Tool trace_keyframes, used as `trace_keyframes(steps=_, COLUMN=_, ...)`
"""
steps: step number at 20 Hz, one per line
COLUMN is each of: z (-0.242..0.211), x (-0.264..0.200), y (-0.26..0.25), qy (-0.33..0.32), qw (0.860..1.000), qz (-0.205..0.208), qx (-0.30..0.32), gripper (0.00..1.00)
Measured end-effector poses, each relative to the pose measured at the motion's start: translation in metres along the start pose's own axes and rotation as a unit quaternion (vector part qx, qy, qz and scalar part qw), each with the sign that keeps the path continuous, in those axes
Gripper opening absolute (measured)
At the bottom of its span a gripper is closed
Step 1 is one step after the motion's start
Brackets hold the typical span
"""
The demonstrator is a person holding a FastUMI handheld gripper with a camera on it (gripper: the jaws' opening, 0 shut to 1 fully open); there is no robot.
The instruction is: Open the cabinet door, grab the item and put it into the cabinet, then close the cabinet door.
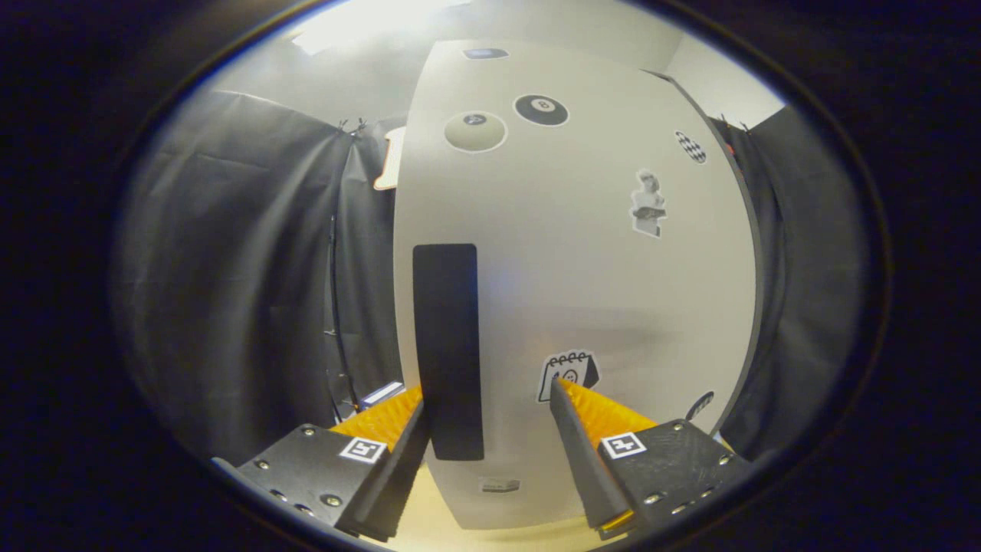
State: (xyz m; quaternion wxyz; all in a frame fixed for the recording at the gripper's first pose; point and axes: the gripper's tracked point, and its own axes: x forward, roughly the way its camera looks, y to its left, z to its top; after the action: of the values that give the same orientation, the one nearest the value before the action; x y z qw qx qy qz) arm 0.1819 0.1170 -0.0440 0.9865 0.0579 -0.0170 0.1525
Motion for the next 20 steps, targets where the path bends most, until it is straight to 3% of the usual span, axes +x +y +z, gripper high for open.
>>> trace_keyframes(steps=11, z=0.002, x=0.047, y=-0.007, qy=-0.031, qw=0.995, qz=-0.092, qx=-0.018, gripper=0.87)
trace_keyframes(steps=20, z=0.004, x=0.030, y=-0.007, qy=-0.022, qw=0.995, qz=-0.094, qx=0.008, gripper=0.87)
